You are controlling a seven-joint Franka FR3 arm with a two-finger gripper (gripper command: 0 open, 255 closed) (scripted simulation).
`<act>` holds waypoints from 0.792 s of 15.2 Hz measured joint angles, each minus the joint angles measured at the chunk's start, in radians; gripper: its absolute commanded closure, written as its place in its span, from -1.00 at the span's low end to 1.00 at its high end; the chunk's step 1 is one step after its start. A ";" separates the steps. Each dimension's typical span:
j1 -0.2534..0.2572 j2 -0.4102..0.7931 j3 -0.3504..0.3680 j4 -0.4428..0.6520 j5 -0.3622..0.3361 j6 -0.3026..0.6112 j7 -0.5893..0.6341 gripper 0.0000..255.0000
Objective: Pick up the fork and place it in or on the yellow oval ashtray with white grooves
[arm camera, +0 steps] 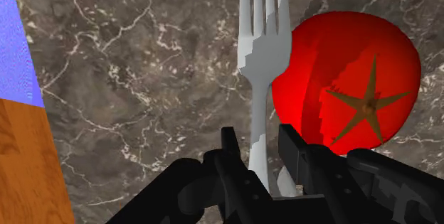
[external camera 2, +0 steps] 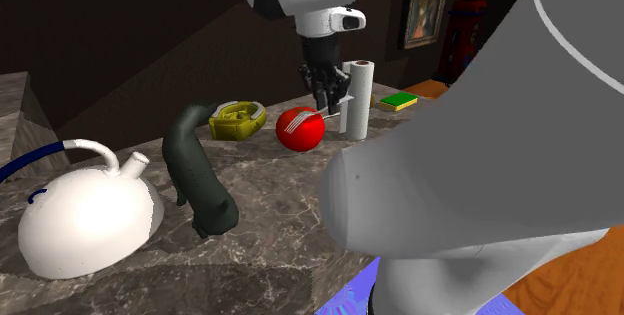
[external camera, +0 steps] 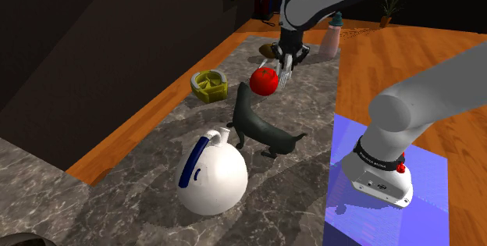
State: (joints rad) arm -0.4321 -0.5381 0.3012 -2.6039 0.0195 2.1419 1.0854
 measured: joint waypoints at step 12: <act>-0.016 0.454 0.187 0.418 -0.143 -0.008 0.280 1.00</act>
State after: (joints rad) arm -0.4482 -0.0844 0.4884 -2.1861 -0.1237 2.1343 1.3651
